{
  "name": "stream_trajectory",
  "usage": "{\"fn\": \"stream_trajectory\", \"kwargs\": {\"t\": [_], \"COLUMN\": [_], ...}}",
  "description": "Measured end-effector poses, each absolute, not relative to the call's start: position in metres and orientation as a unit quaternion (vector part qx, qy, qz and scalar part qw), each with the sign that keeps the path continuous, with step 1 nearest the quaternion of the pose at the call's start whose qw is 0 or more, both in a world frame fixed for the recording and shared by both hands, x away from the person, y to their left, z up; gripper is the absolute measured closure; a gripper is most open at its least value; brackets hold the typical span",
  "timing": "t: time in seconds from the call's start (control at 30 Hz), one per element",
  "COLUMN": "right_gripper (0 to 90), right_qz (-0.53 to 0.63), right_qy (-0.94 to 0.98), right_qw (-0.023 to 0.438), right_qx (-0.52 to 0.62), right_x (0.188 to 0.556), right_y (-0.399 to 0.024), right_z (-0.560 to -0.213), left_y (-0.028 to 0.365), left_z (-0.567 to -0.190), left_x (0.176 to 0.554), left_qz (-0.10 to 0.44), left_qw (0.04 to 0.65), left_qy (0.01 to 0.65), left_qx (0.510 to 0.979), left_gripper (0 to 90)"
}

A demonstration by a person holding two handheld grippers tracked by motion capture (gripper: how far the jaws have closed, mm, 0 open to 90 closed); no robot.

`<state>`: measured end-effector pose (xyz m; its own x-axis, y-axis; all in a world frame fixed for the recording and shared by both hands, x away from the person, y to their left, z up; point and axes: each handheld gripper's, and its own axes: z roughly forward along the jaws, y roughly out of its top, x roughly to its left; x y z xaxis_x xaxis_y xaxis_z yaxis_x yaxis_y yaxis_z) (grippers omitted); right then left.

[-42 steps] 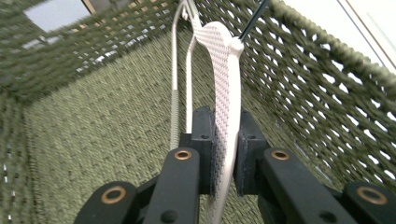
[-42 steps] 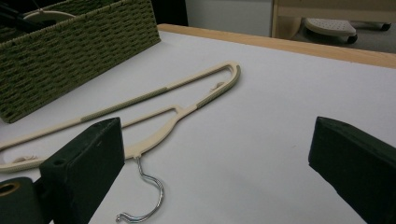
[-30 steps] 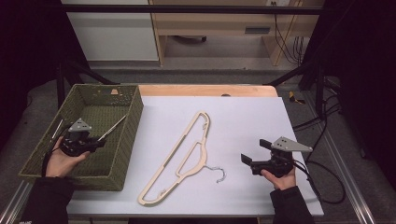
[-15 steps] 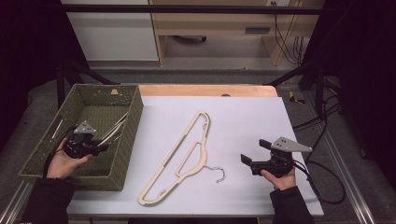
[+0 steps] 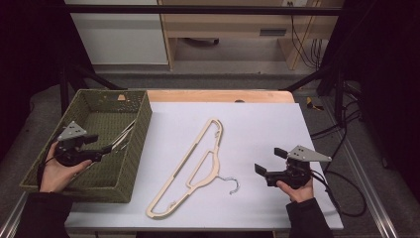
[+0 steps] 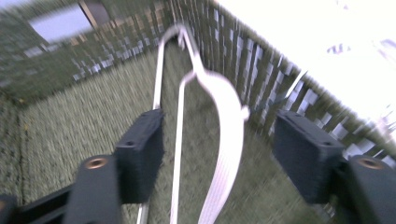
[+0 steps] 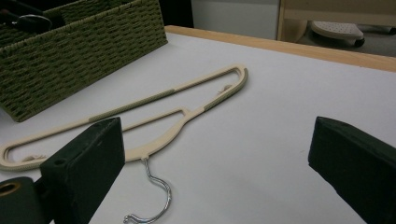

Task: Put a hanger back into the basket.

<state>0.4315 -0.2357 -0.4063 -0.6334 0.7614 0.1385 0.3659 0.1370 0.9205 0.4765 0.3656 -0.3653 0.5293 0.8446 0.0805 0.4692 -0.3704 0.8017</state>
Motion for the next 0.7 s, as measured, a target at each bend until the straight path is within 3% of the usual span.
{"fn": "stream_trajectory", "kwargs": {"t": [0.23, 0.7], "right_gripper": [4.1, 5.0], "right_qz": [0.536, 0.532], "right_qy": [0.727, 0.736], "right_qw": [0.185, 0.181], "right_qx": [0.388, 0.378], "right_x": [0.431, 0.433], "right_y": [-0.233, -0.225], "right_z": [-0.406, -0.406], "left_y": [0.356, 0.281], "left_z": [-0.333, -0.335], "left_x": [0.447, 0.411], "left_qz": [0.273, 0.257], "left_qw": [0.484, 0.551], "left_qy": [0.410, 0.361], "left_qx": [0.723, 0.707], "left_gripper": [16.4, 9.6]}}
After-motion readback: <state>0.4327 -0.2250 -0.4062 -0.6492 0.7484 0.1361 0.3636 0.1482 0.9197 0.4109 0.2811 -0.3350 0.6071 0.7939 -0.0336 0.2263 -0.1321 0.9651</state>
